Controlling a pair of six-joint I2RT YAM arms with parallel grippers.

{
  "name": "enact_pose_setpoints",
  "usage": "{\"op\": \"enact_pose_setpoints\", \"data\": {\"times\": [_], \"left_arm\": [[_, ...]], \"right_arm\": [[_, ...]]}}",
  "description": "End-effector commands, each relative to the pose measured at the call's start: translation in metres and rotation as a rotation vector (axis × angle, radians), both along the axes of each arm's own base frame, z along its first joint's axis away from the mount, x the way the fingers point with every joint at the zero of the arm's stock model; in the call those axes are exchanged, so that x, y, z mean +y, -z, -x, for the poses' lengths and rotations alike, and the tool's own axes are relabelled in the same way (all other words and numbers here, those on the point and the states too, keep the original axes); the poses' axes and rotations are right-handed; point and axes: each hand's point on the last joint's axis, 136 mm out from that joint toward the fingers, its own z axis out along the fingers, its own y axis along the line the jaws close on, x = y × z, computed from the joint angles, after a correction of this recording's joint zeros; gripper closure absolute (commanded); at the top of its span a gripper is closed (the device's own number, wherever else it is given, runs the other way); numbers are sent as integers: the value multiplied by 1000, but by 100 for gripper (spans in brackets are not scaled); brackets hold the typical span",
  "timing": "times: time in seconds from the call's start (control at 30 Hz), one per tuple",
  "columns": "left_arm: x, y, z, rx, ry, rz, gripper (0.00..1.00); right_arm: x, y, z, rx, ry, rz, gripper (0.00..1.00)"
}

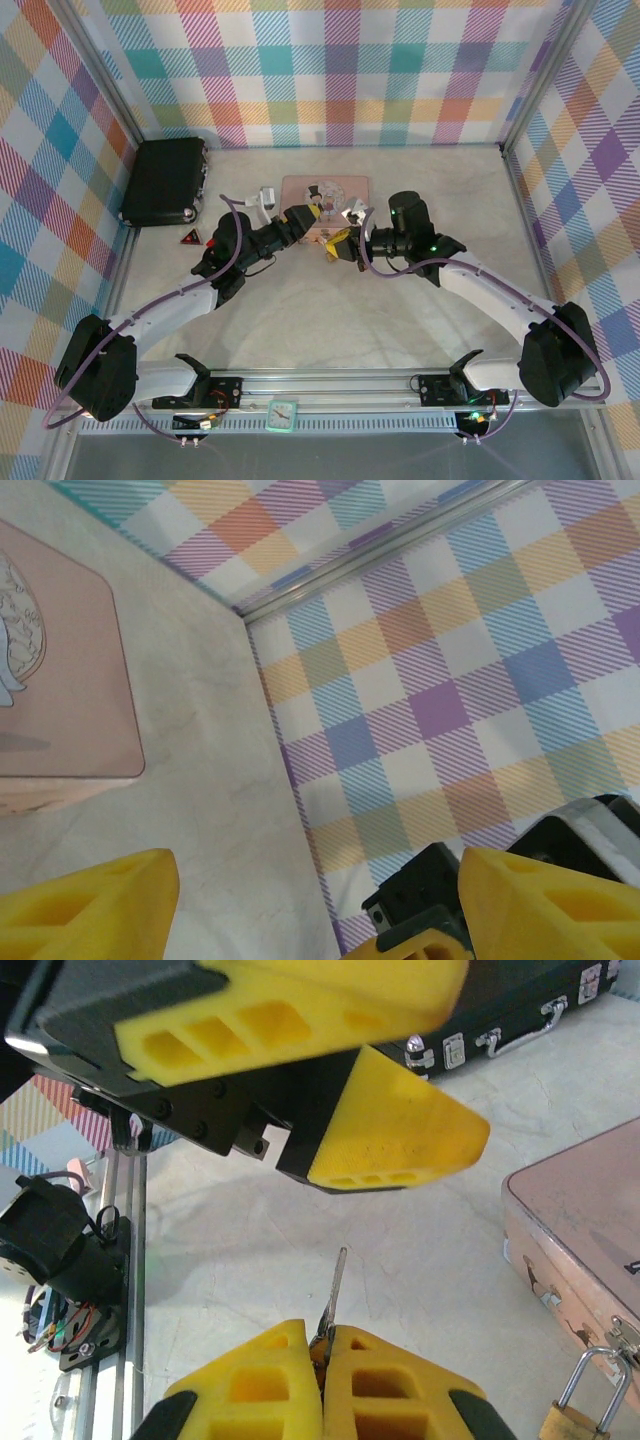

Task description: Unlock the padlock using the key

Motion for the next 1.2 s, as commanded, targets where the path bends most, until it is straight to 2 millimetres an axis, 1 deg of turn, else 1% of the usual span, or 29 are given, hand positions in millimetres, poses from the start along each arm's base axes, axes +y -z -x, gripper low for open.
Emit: {"op": "enact_pose_setpoints", "data": {"times": [0.0,0.13,0.3,0.37,0.4,0.47,0.53,0.63,0.7,0.77,0.87,1.0,1.07,1.17], "left_arm": [[-4,-10,6,-15,26,-2,25],[0,-5,5,18,3,-17,25],[0,-1,4,87,-10,-4,26],[-1,-1,4,120,-13,2,29],[-1,0,3,145,-18,-2,32],[-3,3,3,194,-30,-10,38],[-7,7,2,242,-31,-10,41],[-12,12,1,294,-28,11,43],[-14,18,0,321,-29,13,44],[-16,23,0,345,-31,16,45],[-17,26,1,364,-36,12,47],[-13,33,0,382,-68,-26,48],[-15,30,-1,380,-65,-11,48],[-24,23,-2,378,-30,12,48]], "right_arm": [[2,-8,7,-89,-76,-18,100],[1,-6,8,-127,-92,-3,100],[0,-4,-2,-174,-63,34,100],[-1,0,-16,-209,4,86,100],[-2,3,-22,-241,41,128,100],[-2,8,-32,-336,101,209,100],[0,10,-39,-428,133,273,100],[0,7,-48,-488,180,299,100],[1,3,-50,-523,192,299,100],[3,5,-52,-556,200,325,100],[4,1,-53,-592,217,326,100],[2,-4,-51,-612,230,311,100],[3,-3,-49,-611,221,309,100],[8,1,-47,-610,199,307,100]]}}
